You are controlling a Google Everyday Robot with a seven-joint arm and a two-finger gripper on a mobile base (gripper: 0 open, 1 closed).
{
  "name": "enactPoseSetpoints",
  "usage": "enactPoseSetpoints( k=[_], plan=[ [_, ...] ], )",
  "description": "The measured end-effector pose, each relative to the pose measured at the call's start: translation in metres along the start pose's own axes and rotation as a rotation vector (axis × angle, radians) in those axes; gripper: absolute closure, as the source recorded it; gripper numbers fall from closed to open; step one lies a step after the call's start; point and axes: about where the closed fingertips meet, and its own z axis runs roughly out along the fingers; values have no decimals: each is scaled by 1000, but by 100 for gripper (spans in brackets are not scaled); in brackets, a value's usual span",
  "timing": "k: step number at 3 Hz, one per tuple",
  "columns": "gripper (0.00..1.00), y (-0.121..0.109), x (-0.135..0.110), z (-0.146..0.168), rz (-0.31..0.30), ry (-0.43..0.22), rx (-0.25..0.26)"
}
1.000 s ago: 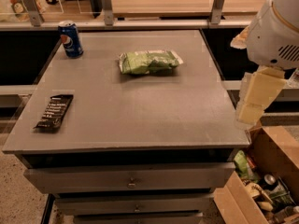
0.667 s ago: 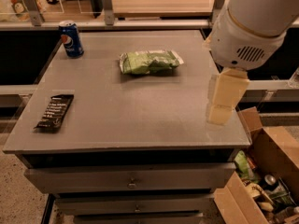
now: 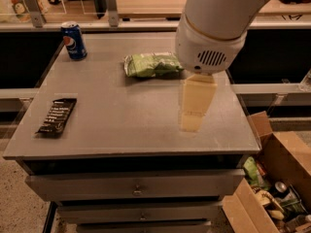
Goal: Pick rxbar chocolate
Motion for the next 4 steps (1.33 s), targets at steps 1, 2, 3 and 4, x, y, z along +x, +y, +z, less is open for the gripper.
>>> enactPoseSetpoints(
  k=[1, 2, 3, 4],
  plan=[
    [0, 0, -10, 2, -13, 13, -7],
    [0, -2, -40, 30, -18, -18, -74],
    [0, -4, -79, 66, 5, -68, -144],
    [0, -8, -113, 93, 20, -110, -188]
  ],
)
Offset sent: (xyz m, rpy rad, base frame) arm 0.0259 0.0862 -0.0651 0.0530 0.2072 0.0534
